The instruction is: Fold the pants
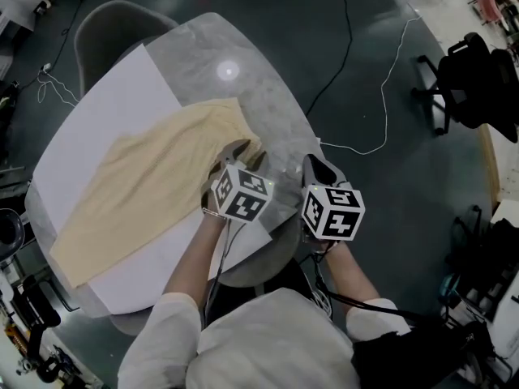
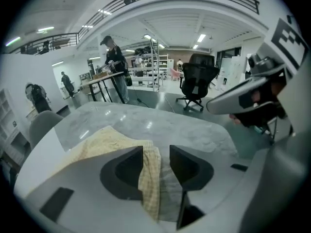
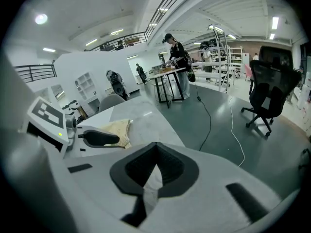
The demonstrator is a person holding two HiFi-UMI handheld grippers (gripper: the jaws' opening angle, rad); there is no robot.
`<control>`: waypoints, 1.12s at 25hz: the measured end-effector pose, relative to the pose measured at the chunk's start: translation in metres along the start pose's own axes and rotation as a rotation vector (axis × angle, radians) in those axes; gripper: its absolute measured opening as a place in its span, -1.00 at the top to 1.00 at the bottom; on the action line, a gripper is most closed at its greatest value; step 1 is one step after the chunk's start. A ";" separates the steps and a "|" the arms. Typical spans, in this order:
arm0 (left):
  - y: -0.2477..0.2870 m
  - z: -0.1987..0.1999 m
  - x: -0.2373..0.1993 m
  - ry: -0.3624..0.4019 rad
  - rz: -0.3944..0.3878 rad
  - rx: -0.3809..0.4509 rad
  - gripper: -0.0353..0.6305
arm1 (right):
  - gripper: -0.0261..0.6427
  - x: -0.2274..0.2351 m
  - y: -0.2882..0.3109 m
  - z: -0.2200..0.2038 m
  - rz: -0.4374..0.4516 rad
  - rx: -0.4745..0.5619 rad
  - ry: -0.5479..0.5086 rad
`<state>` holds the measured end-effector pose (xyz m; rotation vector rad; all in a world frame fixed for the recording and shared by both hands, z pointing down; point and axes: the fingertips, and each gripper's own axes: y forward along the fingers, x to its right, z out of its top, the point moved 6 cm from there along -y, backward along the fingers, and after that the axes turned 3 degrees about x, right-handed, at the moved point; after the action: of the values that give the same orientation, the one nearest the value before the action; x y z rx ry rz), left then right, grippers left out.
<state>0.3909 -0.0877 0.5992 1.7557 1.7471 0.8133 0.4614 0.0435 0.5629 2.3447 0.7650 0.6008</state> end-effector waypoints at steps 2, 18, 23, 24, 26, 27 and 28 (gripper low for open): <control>0.009 -0.002 0.001 -0.009 -0.009 -0.030 0.44 | 0.94 0.004 0.005 0.000 0.000 -0.005 0.006; 0.030 -0.010 -0.008 -0.037 0.057 -0.111 0.54 | 0.94 0.021 0.029 0.000 -0.013 -0.015 0.028; 0.032 -0.009 -0.009 -0.064 0.086 -0.119 0.66 | 0.94 0.021 0.028 0.000 -0.015 -0.008 0.045; 0.031 -0.010 -0.011 -0.084 0.080 -0.117 0.69 | 0.94 0.021 0.027 0.000 -0.013 -0.007 0.046; 0.029 -0.010 -0.013 -0.123 0.056 -0.117 0.71 | 0.94 0.020 0.025 0.000 -0.012 -0.005 0.043; 0.028 -0.010 -0.014 -0.144 0.043 -0.115 0.72 | 0.94 0.020 0.024 0.001 -0.013 -0.004 0.041; 0.026 -0.010 -0.015 -0.166 0.030 -0.112 0.73 | 0.94 0.021 0.023 0.002 -0.015 -0.002 0.039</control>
<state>0.4020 -0.1038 0.6245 1.7266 1.5414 0.7408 0.4865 0.0408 0.5812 2.3295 0.7980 0.6417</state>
